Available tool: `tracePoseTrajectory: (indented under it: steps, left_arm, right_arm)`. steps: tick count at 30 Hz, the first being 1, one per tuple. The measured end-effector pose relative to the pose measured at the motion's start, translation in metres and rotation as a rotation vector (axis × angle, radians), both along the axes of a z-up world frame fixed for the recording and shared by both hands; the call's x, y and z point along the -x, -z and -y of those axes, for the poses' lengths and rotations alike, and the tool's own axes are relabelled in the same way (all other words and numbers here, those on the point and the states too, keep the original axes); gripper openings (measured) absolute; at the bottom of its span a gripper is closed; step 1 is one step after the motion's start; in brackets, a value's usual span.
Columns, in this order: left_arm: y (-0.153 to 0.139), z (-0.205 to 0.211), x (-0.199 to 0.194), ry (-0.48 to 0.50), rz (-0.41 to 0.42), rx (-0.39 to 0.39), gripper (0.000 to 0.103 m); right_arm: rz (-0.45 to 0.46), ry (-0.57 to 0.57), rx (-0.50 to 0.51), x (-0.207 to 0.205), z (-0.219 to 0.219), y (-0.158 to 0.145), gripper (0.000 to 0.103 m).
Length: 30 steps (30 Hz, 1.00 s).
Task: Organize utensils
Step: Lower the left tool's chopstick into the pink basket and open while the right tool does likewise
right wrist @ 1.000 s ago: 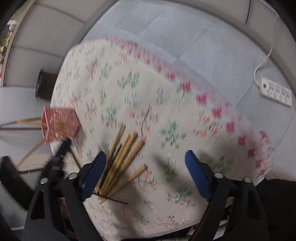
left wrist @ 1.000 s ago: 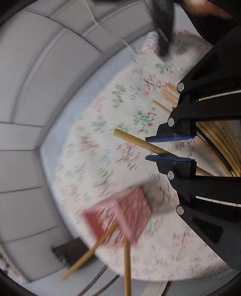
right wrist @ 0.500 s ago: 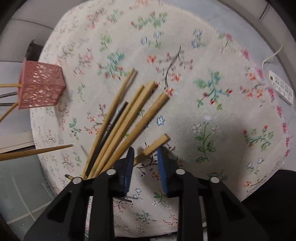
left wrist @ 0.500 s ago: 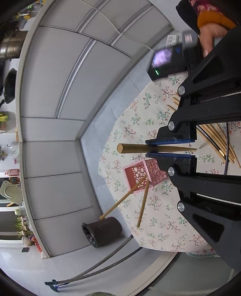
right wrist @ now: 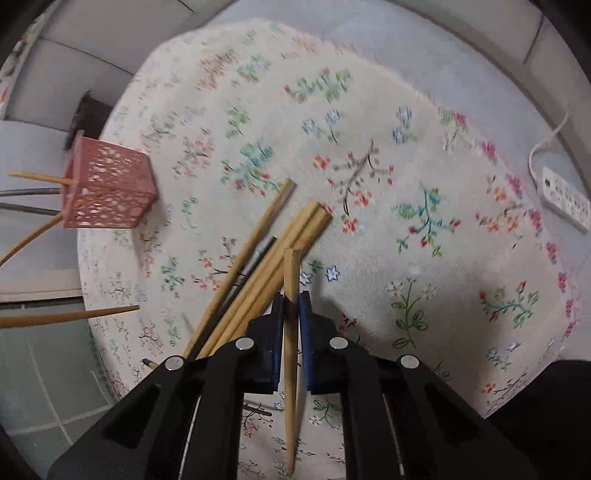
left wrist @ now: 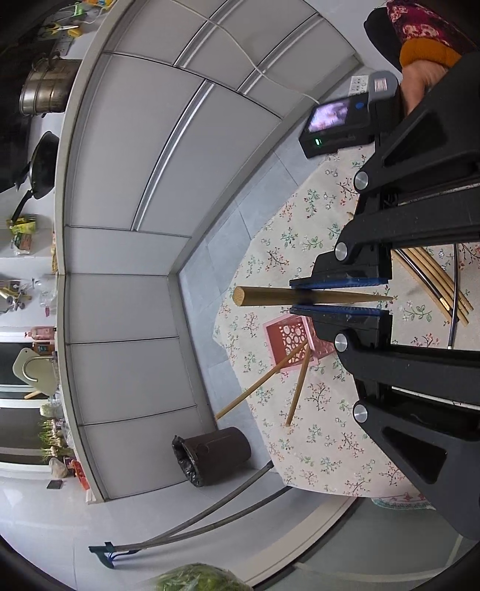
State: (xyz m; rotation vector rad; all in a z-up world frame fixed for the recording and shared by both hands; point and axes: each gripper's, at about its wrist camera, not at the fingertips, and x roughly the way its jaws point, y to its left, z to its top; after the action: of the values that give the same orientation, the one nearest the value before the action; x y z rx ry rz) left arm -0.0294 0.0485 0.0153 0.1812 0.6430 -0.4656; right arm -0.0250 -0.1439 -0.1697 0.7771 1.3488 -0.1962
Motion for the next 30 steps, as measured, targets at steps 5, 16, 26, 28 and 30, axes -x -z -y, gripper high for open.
tracePoseTrajectory:
  steps: [5, 16, 26, 28, 30]
  left_arm:
    - [-0.006, -0.006, 0.000, -0.018, 0.012, 0.020, 0.008]
    - [-0.032, -0.023, 0.000, -0.054, 0.049, 0.081, 0.008]
    - [-0.058, -0.028, -0.022, -0.116, 0.091, 0.183, 0.008]
    - [-0.061, -0.028, -0.032, -0.145, 0.100, 0.206, 0.008]
    - [-0.062, -0.026, -0.044, -0.174, 0.107, 0.219, 0.008]
  right_arm:
    - [0.137, -0.047, 0.064, 0.006, 0.004, -0.044, 0.009]
    - [0.437, -0.087, 0.158, 0.030, -0.004, -0.141, 0.009]
    - [0.682, 0.012, 0.196, 0.011, 0.026, -0.239, 0.009]
    - [0.727, 0.038, 0.183, -0.001, 0.032, -0.253, 0.009]
    - [0.760, 0.053, 0.165, -0.013, 0.034, -0.262, 0.009]
